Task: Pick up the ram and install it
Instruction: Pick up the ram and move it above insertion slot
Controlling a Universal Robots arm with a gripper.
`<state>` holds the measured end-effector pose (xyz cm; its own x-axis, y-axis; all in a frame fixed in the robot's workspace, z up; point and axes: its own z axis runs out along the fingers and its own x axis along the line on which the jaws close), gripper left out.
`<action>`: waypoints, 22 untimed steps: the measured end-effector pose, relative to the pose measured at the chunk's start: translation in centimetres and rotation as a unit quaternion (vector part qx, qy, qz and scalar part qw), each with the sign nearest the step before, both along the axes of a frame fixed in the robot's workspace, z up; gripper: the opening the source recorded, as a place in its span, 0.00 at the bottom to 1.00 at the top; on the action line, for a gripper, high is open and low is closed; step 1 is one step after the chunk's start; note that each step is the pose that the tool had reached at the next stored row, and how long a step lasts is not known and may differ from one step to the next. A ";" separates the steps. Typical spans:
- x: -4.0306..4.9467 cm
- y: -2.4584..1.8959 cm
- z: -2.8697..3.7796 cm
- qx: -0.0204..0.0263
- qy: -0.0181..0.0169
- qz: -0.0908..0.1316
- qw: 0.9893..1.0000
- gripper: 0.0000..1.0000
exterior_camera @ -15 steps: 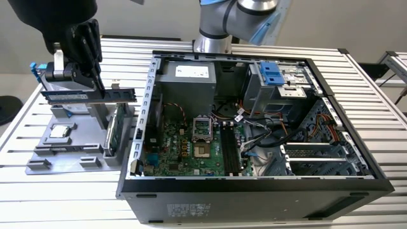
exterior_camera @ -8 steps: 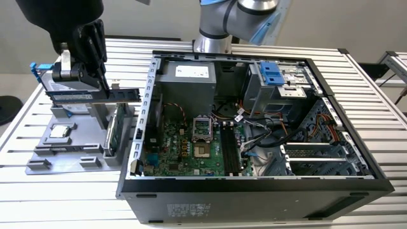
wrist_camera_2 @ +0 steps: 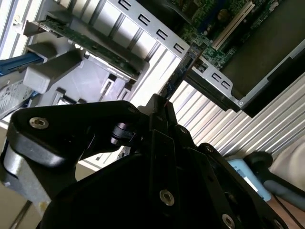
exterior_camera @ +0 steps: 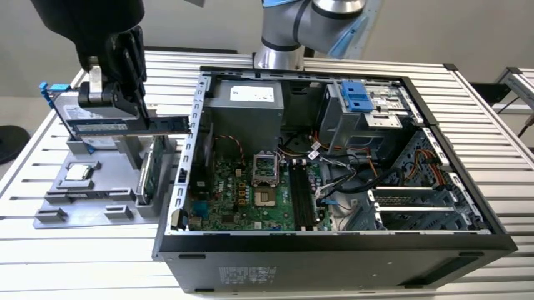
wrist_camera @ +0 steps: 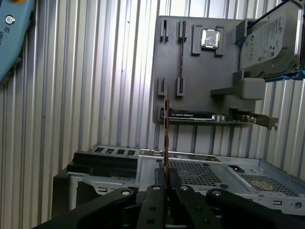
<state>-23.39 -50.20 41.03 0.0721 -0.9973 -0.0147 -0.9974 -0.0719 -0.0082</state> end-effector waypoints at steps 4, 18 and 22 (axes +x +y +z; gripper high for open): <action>0.34 0.00 0.00 0.000 0.000 0.000 1.000 0.00; 1.53 0.00 0.00 0.000 0.000 0.000 1.000 0.00; 1.86 0.00 0.00 0.000 0.000 0.000 1.000 0.00</action>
<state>-21.53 -50.20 41.03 0.0721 -0.9973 -0.0147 -0.9974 -0.0720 -0.0083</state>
